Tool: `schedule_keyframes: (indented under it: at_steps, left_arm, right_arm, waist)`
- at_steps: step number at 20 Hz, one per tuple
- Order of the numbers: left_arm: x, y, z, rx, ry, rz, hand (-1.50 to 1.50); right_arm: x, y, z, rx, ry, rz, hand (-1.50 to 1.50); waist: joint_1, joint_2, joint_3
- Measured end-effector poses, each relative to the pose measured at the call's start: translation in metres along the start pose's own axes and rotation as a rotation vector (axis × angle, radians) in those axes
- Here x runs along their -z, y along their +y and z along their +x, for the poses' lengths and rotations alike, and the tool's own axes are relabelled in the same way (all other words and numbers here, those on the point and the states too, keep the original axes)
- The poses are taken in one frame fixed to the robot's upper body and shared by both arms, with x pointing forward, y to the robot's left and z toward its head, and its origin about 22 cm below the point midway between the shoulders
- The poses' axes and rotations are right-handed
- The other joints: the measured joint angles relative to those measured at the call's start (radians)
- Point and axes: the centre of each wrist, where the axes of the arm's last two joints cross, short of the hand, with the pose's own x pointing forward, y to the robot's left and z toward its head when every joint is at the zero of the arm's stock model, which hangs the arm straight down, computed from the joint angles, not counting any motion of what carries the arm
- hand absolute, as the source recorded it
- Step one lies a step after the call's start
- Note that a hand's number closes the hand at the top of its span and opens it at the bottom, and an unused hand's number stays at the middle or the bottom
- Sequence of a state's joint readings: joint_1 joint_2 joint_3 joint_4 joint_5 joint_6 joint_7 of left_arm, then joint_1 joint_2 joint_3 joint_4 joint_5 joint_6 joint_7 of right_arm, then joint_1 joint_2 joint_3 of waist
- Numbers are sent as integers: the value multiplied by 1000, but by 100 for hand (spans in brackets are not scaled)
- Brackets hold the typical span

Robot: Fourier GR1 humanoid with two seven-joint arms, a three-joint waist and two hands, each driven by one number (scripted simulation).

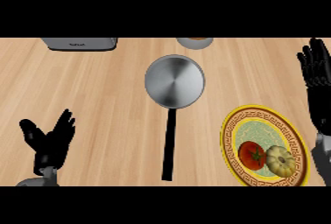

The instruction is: Pick the squash from the plate and place it in the pan

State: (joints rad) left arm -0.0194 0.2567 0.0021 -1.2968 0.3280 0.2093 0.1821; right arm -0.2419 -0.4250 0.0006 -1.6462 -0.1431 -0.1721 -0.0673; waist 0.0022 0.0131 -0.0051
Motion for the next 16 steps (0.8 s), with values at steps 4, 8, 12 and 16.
schedule_keyframes:
  at_steps: [4,8,12,16]
  left_arm:
    - [4,12,22,132,-64,29,0]
    - [7,30,39,273,-114,72,0]
    - [7,46,52,353,-131,106,0]
    - [10,45,65,400,-143,108,0]
  right_arm:
    - [-4,18,-6,30,63,219,-150]
    - [1,17,3,0,27,316,150]
    - [-19,-14,-20,-150,101,190,150]
    - [-67,-39,-34,-121,82,166,-150]
  waist:
    - [6,-7,6]
    - [-15,-21,7]
    - [-33,-19,4]
    - [-29,-17,6]
